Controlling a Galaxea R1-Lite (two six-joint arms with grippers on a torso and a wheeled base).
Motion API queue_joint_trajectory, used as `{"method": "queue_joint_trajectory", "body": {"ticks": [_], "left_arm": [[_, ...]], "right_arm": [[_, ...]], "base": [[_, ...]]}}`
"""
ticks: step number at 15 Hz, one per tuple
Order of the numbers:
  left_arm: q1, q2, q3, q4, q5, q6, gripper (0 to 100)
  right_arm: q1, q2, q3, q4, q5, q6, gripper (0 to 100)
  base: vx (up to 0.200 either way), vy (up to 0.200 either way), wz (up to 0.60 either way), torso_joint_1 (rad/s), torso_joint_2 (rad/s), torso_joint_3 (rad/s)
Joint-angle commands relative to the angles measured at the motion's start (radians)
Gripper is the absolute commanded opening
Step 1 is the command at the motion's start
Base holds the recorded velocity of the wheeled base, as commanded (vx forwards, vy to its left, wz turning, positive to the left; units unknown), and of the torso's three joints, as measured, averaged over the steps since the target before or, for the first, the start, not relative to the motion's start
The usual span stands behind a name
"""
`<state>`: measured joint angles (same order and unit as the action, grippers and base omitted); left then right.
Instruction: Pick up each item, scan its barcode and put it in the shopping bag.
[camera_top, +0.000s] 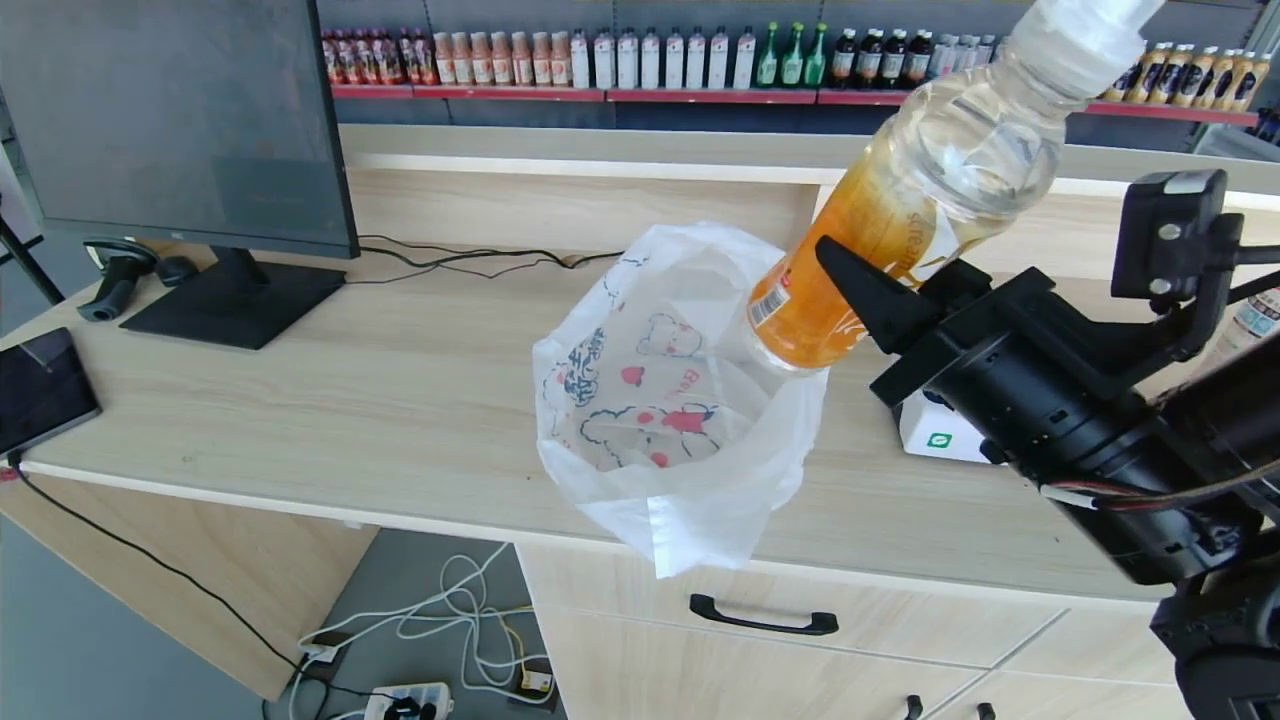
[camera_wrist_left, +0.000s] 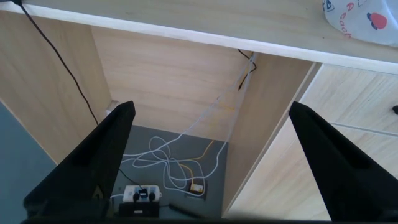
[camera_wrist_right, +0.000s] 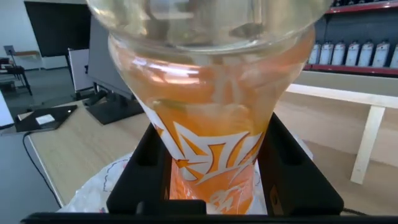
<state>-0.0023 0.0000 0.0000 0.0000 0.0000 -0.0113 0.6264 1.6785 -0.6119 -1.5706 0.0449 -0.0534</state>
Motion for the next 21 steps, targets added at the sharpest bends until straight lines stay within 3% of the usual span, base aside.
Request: {"method": "queue_joint_trajectory", "body": {"ticks": [1, 10, 13, 17, 21], "left_arm": [[-0.001, 0.0, 0.0, 0.0, 0.0, -0.001, 100], [-0.001, 0.0, 0.0, 0.0, 0.0, -0.001, 100], [-0.001, 0.0, 0.0, 0.0, 0.0, -0.001, 100], [-0.001, 0.0, 0.0, 0.0, 0.0, -0.001, 100], [0.001, 0.0, 0.0, 0.0, 0.0, -0.001, 100]], "right_arm": [[0.049, 0.095, -0.042, 0.0, 0.001, 0.0, 0], [0.087, 0.302, -0.213, 0.0, -0.034, 0.003, 0], [0.087, 0.328, -0.206, 0.0, -0.034, 0.001, 0], [0.084, 0.38, -0.232, 0.0, -0.017, 0.004, 0], [0.082, 0.431, -0.338, 0.037, 0.021, 0.006, 0]], "base": [[0.0, 0.0, 0.0, 0.0, 0.0, 0.0], [0.0, 0.0, 0.0, 0.0, 0.0, 0.0], [0.0, 0.0, 0.0, 0.0, 0.0, 0.0], [0.0, 0.0, 0.0, 0.0, 0.0, 0.0], [0.0, 0.0, 0.0, 0.0, 0.0, 0.0]]}}
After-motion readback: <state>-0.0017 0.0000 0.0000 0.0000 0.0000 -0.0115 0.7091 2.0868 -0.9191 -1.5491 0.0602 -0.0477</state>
